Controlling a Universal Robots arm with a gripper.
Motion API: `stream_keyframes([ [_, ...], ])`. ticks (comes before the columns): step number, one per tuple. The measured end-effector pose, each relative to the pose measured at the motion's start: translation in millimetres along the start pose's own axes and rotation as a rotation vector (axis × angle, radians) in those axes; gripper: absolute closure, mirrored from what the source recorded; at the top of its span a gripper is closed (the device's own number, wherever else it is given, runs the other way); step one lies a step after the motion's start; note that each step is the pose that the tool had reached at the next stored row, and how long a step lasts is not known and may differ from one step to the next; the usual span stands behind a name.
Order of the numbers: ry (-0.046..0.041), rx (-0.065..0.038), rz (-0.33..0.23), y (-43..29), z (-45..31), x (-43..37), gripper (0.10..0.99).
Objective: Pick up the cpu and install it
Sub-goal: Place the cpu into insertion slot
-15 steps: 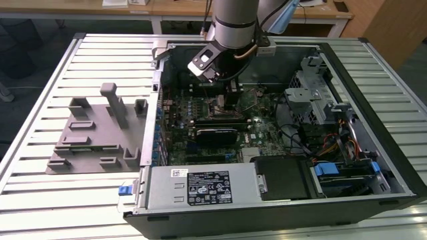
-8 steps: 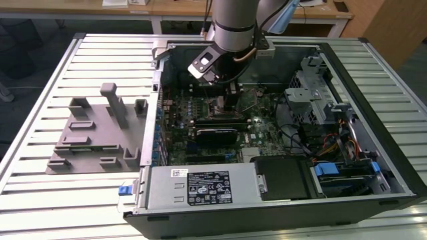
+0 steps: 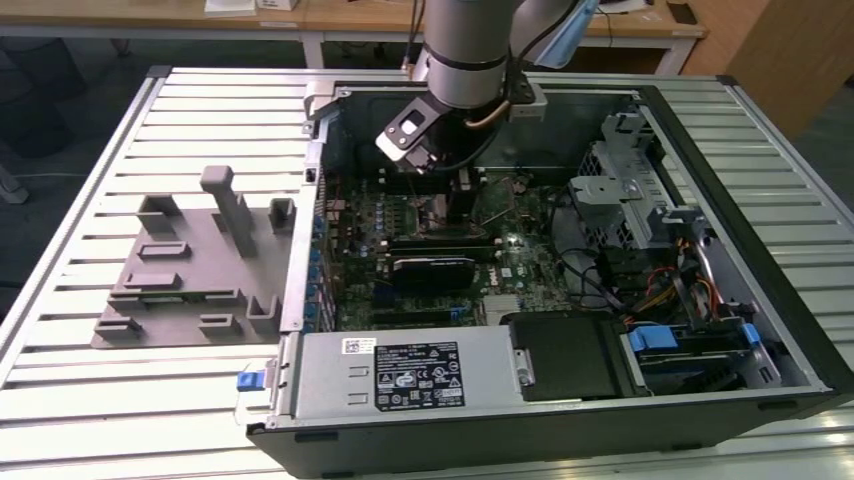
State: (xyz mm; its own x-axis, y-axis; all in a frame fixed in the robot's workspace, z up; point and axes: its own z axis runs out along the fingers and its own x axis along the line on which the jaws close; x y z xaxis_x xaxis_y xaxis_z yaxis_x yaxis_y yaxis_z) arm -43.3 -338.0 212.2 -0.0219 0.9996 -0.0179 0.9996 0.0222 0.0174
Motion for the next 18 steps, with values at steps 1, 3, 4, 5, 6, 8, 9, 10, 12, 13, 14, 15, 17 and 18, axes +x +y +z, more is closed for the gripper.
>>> stream_keyframes([
  [1,0.0000,0.000,0.000,-0.2,1.3,0.5,0.545],
  [3,0.0000,0.000,0.000,-1.5,3.7,1.5,0.545],
  [4,0.0001,0.000,0.000,-2.5,4.8,1.9,0.545],
  [5,-0.0001,0.000,0.000,-3.5,5.8,2.1,0.545],
  [6,-0.0004,0.000,0.001,-4.4,6.8,2.2,0.545],
  [8,-0.0008,0.000,0.003,-4.6,9.0,2.2,0.545],
  [9,-0.0010,0.000,0.004,-4.6,10.3,2.2,0.545],
  [10,-0.0009,0.000,0.005,-4.7,11.4,2.3,0.545],
  [12,-0.0010,0.000,0.008,-4.7,13.1,2.3,0.545],
  [13,-0.0009,0.000,0.009,-4.7,13.8,2.4,0.545],
  [14,-0.0012,0.000,0.011,-4.8,14.1,2.4,0.545],
  [15,-0.0012,0.000,0.011,-4.8,14.1,2.4,0.545],
  [17,-0.0009,0.000,0.015,-4.4,14.6,2.4,0.545],
  [18,-0.0010,0.000,0.019,-4.2,14.8,2.4,0.545],
])
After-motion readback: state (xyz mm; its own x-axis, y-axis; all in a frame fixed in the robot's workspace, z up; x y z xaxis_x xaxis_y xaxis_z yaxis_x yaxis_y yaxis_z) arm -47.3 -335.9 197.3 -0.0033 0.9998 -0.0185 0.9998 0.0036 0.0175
